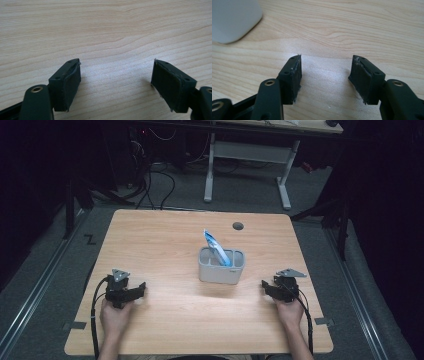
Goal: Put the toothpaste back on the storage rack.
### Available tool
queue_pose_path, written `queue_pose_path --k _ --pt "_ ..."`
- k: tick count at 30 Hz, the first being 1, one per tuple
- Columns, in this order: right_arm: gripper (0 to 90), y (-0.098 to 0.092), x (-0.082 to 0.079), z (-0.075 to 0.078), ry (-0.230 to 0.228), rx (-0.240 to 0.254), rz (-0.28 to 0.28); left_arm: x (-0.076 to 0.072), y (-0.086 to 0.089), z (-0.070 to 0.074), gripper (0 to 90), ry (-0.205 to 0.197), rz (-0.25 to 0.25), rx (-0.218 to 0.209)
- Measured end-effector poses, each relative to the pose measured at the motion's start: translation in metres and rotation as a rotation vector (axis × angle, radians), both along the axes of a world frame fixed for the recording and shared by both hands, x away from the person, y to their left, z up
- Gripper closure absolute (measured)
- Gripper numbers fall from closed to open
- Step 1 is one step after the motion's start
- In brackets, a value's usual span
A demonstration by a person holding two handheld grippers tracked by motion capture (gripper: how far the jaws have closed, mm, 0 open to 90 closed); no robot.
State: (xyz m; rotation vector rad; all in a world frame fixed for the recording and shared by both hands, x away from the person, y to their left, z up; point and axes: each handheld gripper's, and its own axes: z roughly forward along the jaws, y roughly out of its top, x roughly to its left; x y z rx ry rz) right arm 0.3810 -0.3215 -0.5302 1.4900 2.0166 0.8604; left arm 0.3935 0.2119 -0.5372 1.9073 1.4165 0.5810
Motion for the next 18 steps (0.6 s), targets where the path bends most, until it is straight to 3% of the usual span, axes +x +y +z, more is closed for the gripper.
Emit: queue_pose_path --k 3,5,18 --pt "41.2 0.0035 -0.0016 0.0000 -0.017 -0.033 0.006 0.0000 0.0002 0.0000 24.0 0.000 0.000 -0.002" --pt "37.6 0.0007 0.0000 -0.0001 0.004 0.002 0.007 -0.0001 0.0004 0.0001 23.9 0.001 -0.001 -0.002" --pt "36.6 0.0021 -0.0005 -0.0003 0.002 -0.005 0.002 0.0000 0.0012 -0.0001 24.0 -0.001 0.003 -0.012"
